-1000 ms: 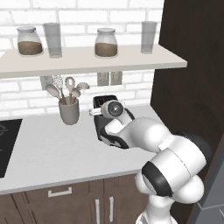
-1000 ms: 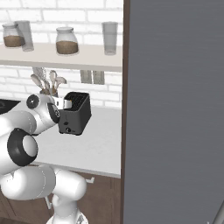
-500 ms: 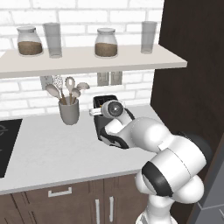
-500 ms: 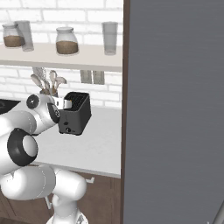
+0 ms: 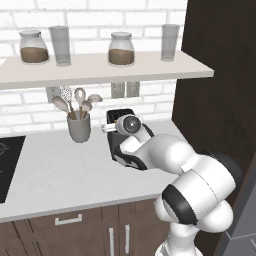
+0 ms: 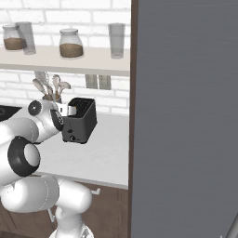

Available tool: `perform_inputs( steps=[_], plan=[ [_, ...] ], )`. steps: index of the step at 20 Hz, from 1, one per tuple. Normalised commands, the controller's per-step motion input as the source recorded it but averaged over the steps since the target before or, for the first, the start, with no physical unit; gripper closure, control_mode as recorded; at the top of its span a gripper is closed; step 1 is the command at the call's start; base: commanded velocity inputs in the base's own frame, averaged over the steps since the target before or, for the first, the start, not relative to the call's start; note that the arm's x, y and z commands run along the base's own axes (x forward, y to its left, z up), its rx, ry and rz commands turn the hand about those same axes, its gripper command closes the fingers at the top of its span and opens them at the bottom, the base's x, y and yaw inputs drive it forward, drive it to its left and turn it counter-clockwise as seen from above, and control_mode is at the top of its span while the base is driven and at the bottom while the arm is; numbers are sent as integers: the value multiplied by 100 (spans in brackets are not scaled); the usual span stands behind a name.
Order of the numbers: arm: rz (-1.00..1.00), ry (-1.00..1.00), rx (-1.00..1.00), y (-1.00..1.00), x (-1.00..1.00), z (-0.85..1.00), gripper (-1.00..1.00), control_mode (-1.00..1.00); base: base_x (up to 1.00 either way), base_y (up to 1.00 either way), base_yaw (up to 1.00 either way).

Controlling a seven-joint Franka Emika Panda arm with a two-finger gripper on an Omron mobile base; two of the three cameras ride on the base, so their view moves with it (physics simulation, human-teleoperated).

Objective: Start the toaster. Once the lever pops up, take the bread to the plate on the dining counter.

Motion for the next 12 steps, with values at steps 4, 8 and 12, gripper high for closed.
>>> perform_inputs(
  steps=[4, 8, 12],
  plan=[
    [0, 0, 0, 0, 0, 0, -100, -100, 0, 0, 0],
    [0, 0, 0, 0, 0, 0, -100, -100, 0, 0, 0],
    [0, 0, 0, 0, 0, 0, -100, -100, 0, 0, 0]
  ],
)
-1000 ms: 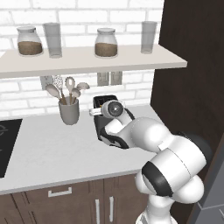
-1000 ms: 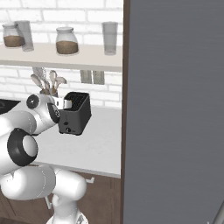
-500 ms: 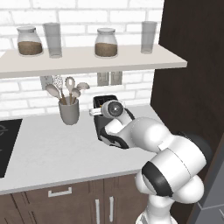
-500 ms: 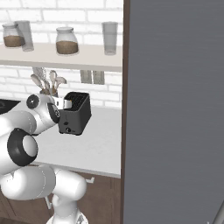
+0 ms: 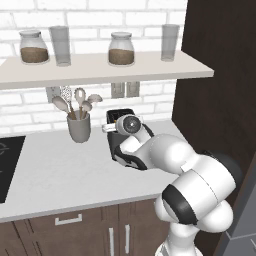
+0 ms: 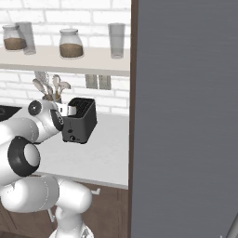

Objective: Start the toaster. Once the lever pops up, take the bread to the plate on the dining counter.

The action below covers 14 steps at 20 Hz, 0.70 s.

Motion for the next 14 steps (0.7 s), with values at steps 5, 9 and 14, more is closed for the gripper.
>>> perform_inputs(
  steps=[5, 9, 14],
  plan=[
    [0, 0, 0, 0, 0, 0, -100, -100, 0, 0, 0],
    [0, 0, 0, 0, 0, 0, -100, -100, 0, 0, 0],
    [0, 0, 0, 0, 0, 0, -100, -100, 0, 0, 0]
  ],
)
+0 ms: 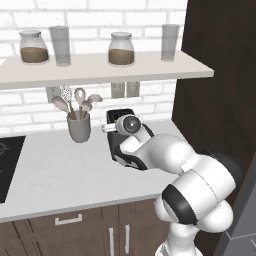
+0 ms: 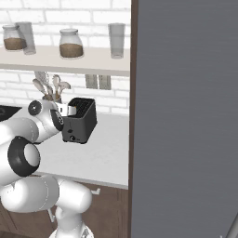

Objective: Start the toaster. Once the lever pops up, take the bread to the plate on the dining counter.

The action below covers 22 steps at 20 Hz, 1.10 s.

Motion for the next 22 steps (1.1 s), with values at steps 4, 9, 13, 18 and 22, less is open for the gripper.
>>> perform_inputs(
  steps=[4, 9, 13, 18, 22],
  plan=[
    [0, 0, 0, 0, 0, 0, -100, -100, 0, 0, 0],
    [0, 0, 0, 0, 0, 0, -100, -100, 0, 0, 0],
    [0, 0, 0, 0, 0, 0, -100, -100, 0, 0, 0],
    [0, 0, 0, 0, 0, 0, -100, -100, 0, 0, 0],
    [0, 0, 0, 0, 0, 0, -100, -100, 0, 0, 0]
  ],
)
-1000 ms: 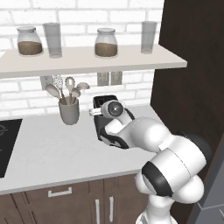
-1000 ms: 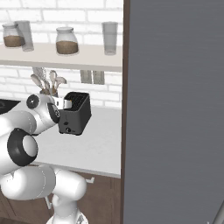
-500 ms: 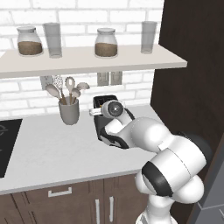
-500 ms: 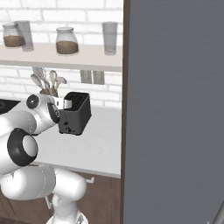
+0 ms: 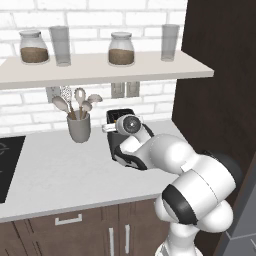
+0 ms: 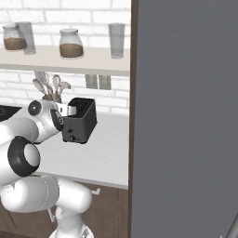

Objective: Start the toaster. Once the lever pops up, take the bread to the plate on the dining counter.

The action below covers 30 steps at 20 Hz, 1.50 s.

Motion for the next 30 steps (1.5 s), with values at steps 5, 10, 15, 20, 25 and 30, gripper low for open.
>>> perform_inputs(
  steps=[5, 10, 15, 20, 25, 30],
  plan=[
    [0, 0, 0, 0, 0, 0, -100, -100, 0, 0, 0],
    [0, 0, 0, 0, 0, 0, -100, -100, 0, 0, 0],
    [0, 0, 0, 0, 0, 0, -100, -100, 0, 0, 0],
    [0, 0, 0, 0, 0, 0, -100, -100, 0, 0, 0],
    [0, 0, 0, 0, 0, 0, -100, -100, 0, 0, 0],
    [0, 0, 0, 0, 0, 0, -100, -100, 0, 0, 0]
  ],
)
